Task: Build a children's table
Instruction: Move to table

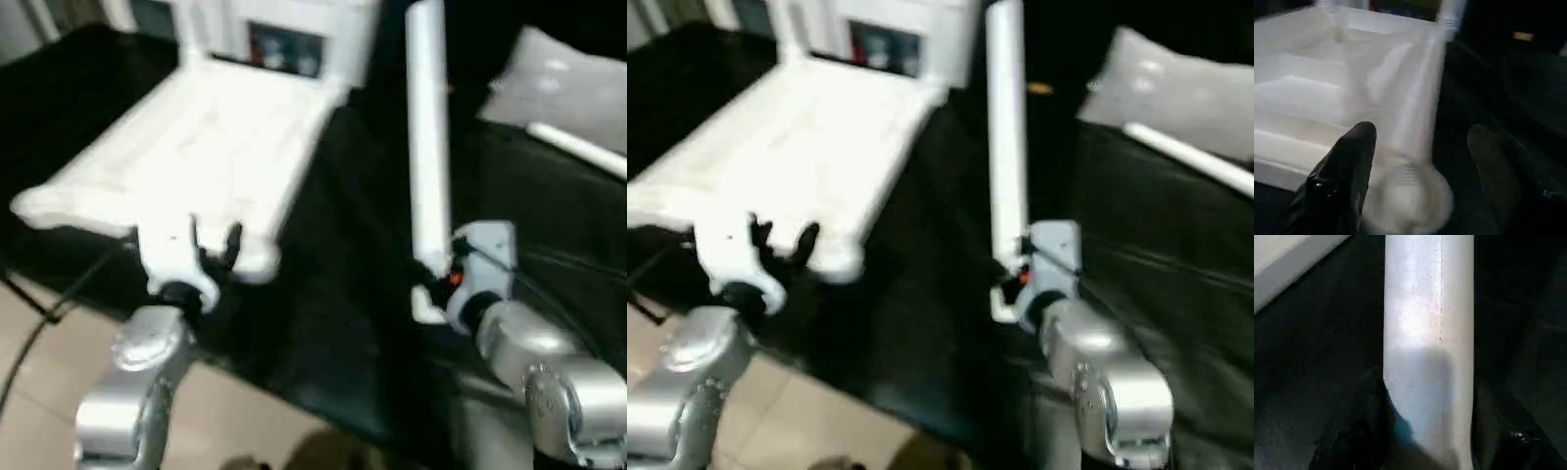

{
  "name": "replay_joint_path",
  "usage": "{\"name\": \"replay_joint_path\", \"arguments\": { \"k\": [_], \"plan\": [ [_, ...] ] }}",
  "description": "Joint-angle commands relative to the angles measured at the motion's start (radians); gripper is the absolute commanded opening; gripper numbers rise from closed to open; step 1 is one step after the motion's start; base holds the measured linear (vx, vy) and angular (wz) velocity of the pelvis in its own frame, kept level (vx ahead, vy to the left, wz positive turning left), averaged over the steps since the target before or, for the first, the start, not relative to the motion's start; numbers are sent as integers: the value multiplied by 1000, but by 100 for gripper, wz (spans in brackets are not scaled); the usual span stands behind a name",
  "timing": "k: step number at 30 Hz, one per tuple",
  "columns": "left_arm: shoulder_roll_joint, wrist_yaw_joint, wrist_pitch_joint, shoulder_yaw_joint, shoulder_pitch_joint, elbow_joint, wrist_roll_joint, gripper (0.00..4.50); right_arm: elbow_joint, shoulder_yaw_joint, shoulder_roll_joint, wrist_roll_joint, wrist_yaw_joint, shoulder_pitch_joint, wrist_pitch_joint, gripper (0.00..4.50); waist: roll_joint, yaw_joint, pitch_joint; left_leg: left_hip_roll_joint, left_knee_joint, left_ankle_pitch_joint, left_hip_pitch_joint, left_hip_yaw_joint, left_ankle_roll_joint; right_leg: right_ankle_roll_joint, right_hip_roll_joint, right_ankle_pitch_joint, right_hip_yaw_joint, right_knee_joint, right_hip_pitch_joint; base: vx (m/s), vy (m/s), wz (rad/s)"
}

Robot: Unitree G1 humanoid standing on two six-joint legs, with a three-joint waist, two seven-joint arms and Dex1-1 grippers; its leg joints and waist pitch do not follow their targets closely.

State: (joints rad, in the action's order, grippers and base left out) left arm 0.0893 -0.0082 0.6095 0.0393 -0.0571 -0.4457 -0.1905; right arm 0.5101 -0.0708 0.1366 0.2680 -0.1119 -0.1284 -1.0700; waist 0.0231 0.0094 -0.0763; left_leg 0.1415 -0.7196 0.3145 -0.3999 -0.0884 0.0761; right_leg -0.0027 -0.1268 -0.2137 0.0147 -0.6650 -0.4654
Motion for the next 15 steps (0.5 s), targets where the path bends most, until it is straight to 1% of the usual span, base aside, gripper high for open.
{"name": "replay_joint_path", "arguments": {
  "k": [1,2,3,4,5,6,7,8,9,10,11,12,13,14,15],
  "plan": [
    [11,-20,8,-28,1,-12,8,361,38,-17,4,-1,13,5,-25,189,35,19,62,-84,-97,96,-34,-57,74,-602,-66,228,-32,155,125,-48,-330,-8],
    [19,-23,9,-31,3,-14,12,361,45,-21,-3,-2,20,4,-40,189,25,20,54,-73,-100,106,-38,-50,11,-576,-81,175,-18,156,126,-67,-318,-10],
    [20,-23,9,-28,3,-13,11,361,48,-22,-8,-4,25,2,-45,189,16,9,42,-66,-91,158,-2,-47,-43,-492,-91,-5,-15,195,110,-67,-318,-10],
    [20,-23,10,-26,4,-13,10,361,51,-23,-11,-4,28,1,-47,189,5,4,41,-60,-78,162,8,-44,-42,-454,-94,-112,-15,211,115,-81,-271,1],
    [22,-22,9,-20,5,-13,10,361,57,-19,-13,-3,29,-1,-48,189,-30,-6,26,-18,-20,143,23,-22,5,-321,-89,-339,-3,253,121,-111,-259,6],
    [22,-21,6,-18,6,-13,12,361,59,-14,-8,-3,26,-2,-40,189,-96,-22,45,178,148,30,103,106,38,-74,35,-316,96,173,75,-111,-259,6],
    [22,-21,6,-18,7,-13,13,361,60,-12,-7,-4,25,-2,-38,189,-99,-46,40,299,226,-70,85,187,67,47,53,-301,86,-4,37,-135,-244,-17],
    [18,-16,8,-13,8,-14,8,361,63,-10,-2,-2,23,-4,-33,189,-73,-51,43,290,204,-96,89,173,98,110,40,-321,68,-122,-20,-113,-217,-1],
    [17,-15,10,-12,8,-14,7,361,63,-11,-1,-2,23,-5,-32,189,-94,-32,50,216,170,-117,97,87,135,34,45,-167,53,-135,-49,-113,-217,-1],
    [16,-13,14,-9,8,-14,4,361,65,-13,1,-1,22,-8,-29,189,-84,-49,47,188,169,-162,95,98,215,14,38,-125,33,-116,-27,-98,-252,13],
    [25,-17,26,-13,6,-14,10,361,64,-21,13,1,15,-19,-20,189,-47,-30,59,87,143,-172,83,53,313,-47,26,-41,-17,2,31,-100,-286,-6],
    [38,-25,31,-22,6,-13,17,361,59,-27,27,2,8,-30,-21,189,-14,-28,58,29,115,-137,44,27,267,-57,7,-16,-45,64,69,-100,-286,-6],
    [47,-31,35,-28,6,-12,20,361,54,-30,39,1,3,-37,-22,189,11,-9,63,-33,71,-118,3,-1,212,-42,-10,-78,-66,128,103,-116,-288,-14],
    [47,-31,35,-28,6,-12,20,361,54,-30,39,1,3,-37,-22,189,10,30,68,-35,50,-91,-9,-6,68,117,-88,-163,-96,138,130,-113,-290,-21],
    [58,-37,39,-35,6,-12,23,361,49,-34,52,-1,-3,-46,-25,189,27,30,53,-33,69,-116,-11,-7,-41,308,-40,-374,-79,154,111,-113,-290,-21]
  ]
}}
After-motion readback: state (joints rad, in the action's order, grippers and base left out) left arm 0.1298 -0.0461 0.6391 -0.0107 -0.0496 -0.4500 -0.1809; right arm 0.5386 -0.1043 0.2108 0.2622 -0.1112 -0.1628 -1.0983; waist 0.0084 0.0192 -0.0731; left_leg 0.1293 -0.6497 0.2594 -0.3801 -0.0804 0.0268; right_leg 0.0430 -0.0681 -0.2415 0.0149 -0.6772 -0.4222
